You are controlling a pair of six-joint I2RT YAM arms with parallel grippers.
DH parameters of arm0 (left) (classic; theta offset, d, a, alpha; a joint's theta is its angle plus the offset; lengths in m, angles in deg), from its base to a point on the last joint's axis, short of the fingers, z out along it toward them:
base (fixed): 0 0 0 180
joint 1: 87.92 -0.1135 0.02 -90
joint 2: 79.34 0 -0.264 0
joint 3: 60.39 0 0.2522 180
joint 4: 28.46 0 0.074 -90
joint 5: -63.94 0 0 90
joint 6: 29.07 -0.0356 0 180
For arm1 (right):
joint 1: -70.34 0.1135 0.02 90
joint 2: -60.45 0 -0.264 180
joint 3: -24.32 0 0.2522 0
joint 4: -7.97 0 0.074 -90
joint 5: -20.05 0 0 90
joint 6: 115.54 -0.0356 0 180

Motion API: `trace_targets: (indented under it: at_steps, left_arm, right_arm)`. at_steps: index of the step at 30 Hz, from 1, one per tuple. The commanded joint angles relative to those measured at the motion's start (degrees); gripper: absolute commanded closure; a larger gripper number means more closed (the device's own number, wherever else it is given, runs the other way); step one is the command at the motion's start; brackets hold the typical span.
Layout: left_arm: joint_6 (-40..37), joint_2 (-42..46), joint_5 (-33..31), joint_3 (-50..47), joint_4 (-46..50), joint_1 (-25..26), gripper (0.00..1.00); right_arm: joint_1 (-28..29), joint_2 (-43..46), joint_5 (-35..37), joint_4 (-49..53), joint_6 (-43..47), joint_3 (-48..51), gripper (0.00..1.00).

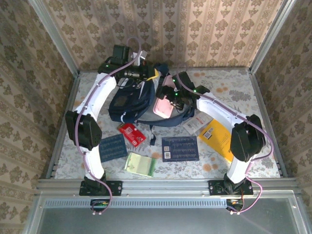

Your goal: Pack the student bag

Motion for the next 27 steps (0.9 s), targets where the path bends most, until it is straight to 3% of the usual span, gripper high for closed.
trace_targets:
  at_steps: [1, 9, 12, 15, 22, 27]
  left_arm:
    - [1.7, 3.0, 7.4, 6.7, -4.2, 0.3, 1.00]
    - [4.5, 0.9, 9.1, 14.2, -4.8, 0.9, 1.00]
    - [4.7, 0.5, 9.6, 15.3, -5.1, 1.5, 1.00]
    - [4.2, 0.6, 9.8, 15.0, -4.8, 1.3, 1.00]
    - [2.6, 1.4, 8.3, 13.3, -2.8, -1.8, 1.00]
    - [2.4, 1.6, 6.9, 11.1, -3.3, -4.2, 1.00]
  right_arm:
    - [0.4, -4.1, -1.0, -6.8, -5.9, -2.9, 0.17]
    - [0.5, -15.6, 1.0, -5.3, -11.5, -12.7, 0.14]
    - [1.1, -19.6, 2.3, -4.2, -9.0, -18.7, 0.00]
    - [1.4, -22.1, 3.9, -1.1, -5.1, -24.2, 0.00]
    - [1.0, -21.8, 4.3, 0.3, -0.8, -24.5, 0.00]
    - [1.3, -17.2, 2.5, -5.2, 7.5, -20.7, 0.00]
